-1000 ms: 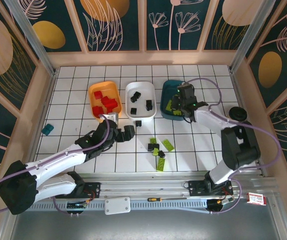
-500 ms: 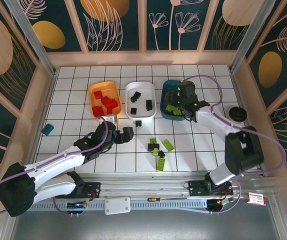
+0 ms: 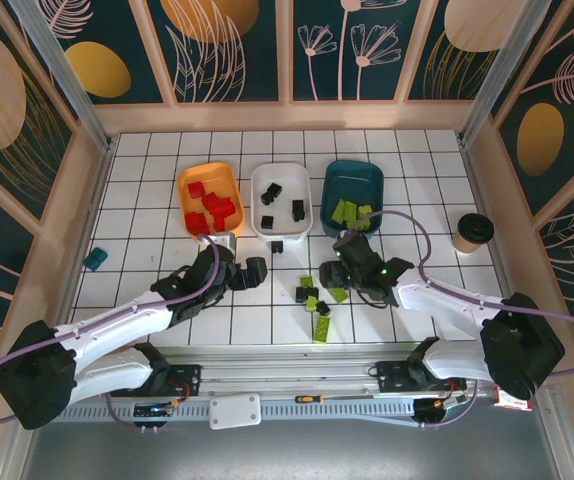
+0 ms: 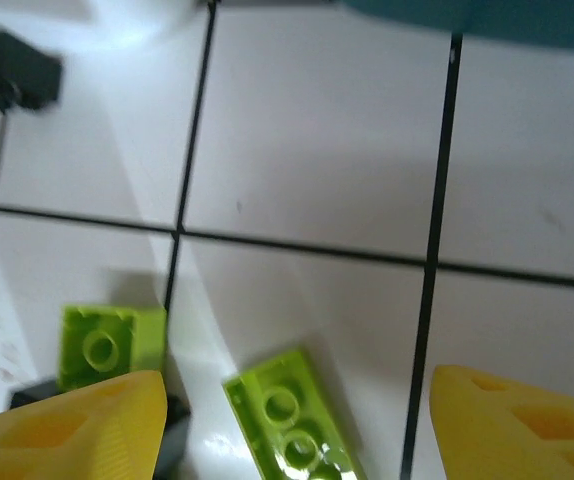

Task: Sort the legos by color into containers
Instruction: Pick up the lego from the bottom-center of the table.

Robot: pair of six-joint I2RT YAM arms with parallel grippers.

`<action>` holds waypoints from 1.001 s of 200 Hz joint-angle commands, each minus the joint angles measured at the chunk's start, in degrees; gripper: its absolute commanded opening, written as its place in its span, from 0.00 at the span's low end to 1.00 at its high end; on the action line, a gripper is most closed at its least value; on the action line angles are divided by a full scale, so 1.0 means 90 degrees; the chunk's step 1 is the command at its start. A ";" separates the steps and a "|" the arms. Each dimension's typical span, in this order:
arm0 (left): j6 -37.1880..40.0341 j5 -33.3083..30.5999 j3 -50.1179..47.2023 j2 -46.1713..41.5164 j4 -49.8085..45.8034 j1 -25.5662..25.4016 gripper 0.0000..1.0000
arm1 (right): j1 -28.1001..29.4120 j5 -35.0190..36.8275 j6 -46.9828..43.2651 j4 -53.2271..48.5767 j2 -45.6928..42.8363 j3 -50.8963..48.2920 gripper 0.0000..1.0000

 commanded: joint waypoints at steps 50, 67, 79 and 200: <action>-0.0073 -0.0024 -0.0099 0.0131 0.0154 -0.0006 0.99 | 0.0395 0.0189 -0.0024 -0.0115 0.0778 -0.0098 0.73; -0.0091 -0.0003 -0.0080 0.0165 0.0162 -0.0006 0.99 | 0.0394 0.0295 -0.0005 -0.0023 0.1031 -0.0068 0.72; -0.0102 0.0009 -0.0070 0.0167 0.0164 -0.0009 0.99 | 0.0389 0.0383 0.0010 -0.0004 0.1187 -0.0040 0.70; -0.0056 0.0131 0.0045 0.0290 0.0232 -0.0014 0.99 | -0.0689 0.0492 -0.0615 0.0148 -0.0407 0.0869 0.20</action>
